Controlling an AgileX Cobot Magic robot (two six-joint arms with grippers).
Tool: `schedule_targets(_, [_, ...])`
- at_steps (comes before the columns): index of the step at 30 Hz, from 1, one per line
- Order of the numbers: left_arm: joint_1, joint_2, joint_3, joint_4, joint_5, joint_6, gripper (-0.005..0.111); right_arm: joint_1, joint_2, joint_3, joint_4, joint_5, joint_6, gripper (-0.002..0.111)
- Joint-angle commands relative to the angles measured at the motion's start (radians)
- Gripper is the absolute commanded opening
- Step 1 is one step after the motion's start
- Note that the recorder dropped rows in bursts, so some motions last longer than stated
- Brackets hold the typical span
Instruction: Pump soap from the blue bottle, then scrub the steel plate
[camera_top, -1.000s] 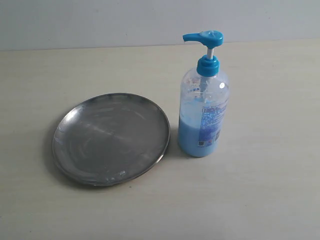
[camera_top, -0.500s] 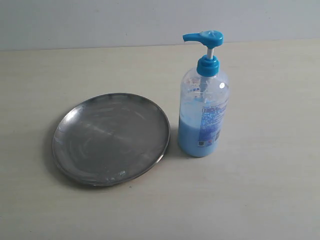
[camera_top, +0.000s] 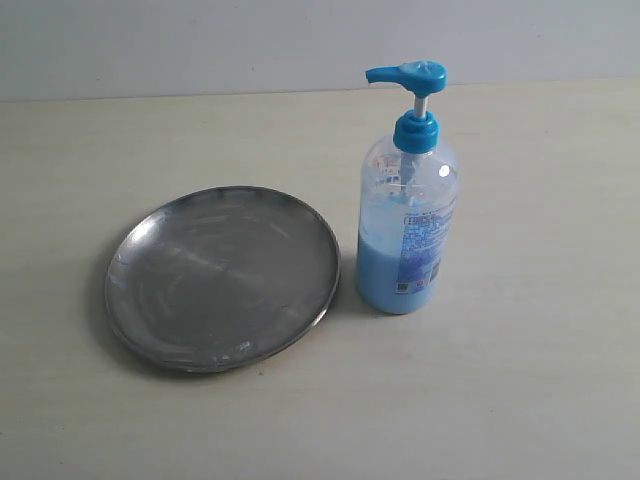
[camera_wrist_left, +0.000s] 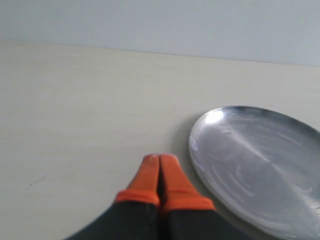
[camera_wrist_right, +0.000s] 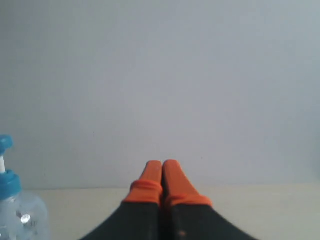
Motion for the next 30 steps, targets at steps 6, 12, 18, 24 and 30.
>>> schedule_targets(6, [0.002, -0.006, 0.004, 0.001, -0.009, -0.001, 0.0, -0.004, -0.006, -0.049, 0.0, -0.019, 0.0, 0.0])
schedule_targets(12, [0.002, -0.006, 0.004, 0.001, -0.009, -0.001, 0.0, -0.004, -0.006, -0.183, -0.048, 0.157, -0.008, 0.0])
schedule_targets(18, [0.002, -0.006, 0.004, 0.001, -0.009, -0.001, 0.0, -0.004, 0.071, -0.273, -0.053, 0.302, -0.054, 0.0])
schedule_targets(24, [0.002, -0.006, 0.004, 0.001, -0.009, -0.001, 0.0, 0.048, 0.121, -0.313, -0.027, 0.336, -0.109, 0.0])
schedule_targets(30, [0.002, -0.006, 0.004, 0.001, -0.009, -0.001, 0.0, 0.144, 0.206, -0.341, -0.027, 0.402, -0.132, 0.0])
